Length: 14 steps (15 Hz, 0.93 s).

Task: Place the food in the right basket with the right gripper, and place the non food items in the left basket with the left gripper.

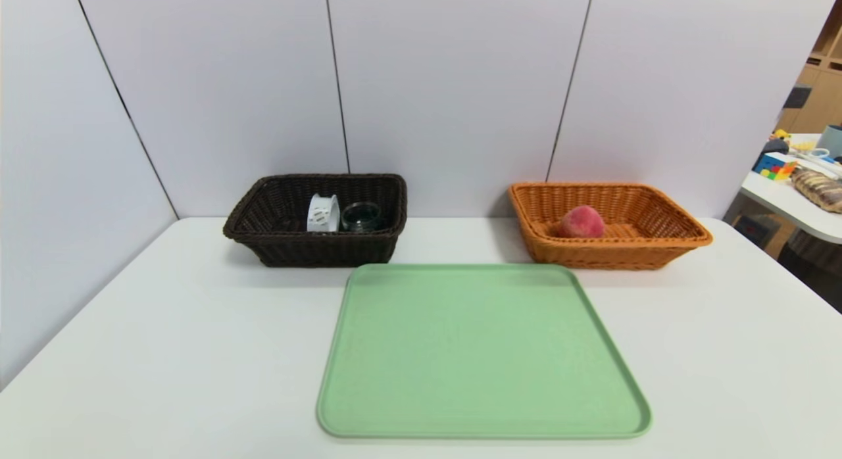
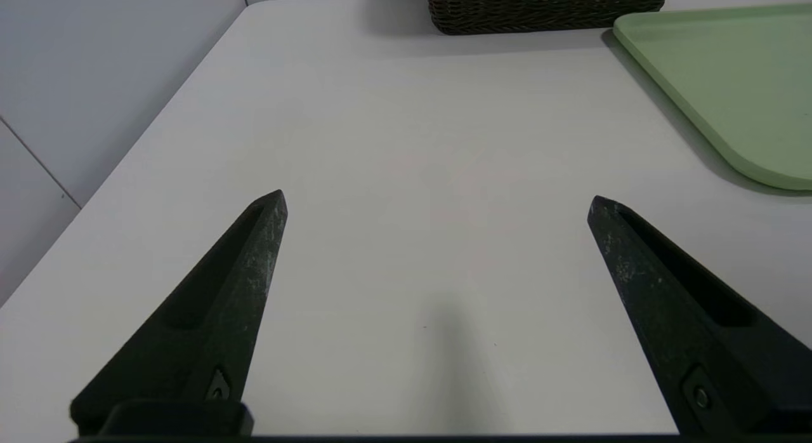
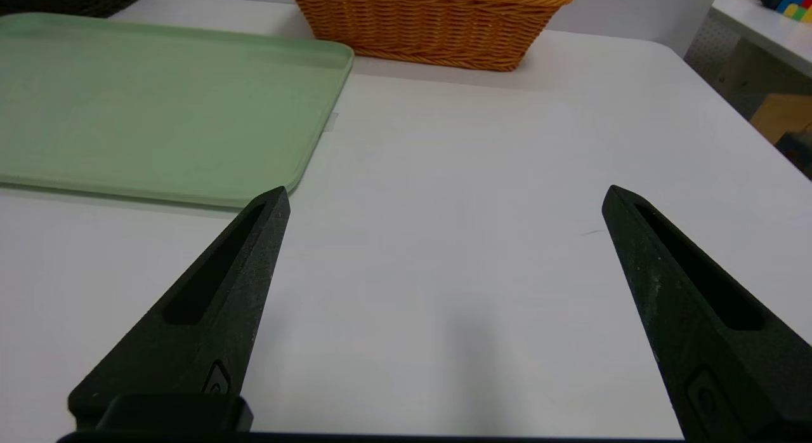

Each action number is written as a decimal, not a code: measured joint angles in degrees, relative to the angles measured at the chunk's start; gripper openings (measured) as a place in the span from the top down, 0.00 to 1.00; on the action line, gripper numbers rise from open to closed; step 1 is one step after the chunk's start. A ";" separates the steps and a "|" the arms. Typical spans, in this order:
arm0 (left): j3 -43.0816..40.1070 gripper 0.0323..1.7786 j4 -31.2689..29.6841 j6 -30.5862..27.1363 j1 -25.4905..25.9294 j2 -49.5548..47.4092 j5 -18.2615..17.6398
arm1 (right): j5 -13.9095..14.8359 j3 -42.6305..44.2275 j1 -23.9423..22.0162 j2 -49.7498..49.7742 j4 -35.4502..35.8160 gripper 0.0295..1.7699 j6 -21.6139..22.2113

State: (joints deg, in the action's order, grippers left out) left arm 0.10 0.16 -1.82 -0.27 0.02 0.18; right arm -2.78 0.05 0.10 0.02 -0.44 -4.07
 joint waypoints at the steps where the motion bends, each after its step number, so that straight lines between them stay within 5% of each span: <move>1: 0.00 0.05 0.02 0.26 0.00 0.00 0.00 | 0.46 0.00 0.04 0.00 -0.02 0.04 0.94; 14: 0.06 0.05 -0.29 6.50 0.02 0.00 1.29 | 1.05 0.05 0.06 0.00 0.11 0.04 3.23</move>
State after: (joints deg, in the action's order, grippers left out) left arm 0.16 -0.13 4.68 -0.24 0.02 1.48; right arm -1.73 0.10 0.16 0.02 -0.33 -0.84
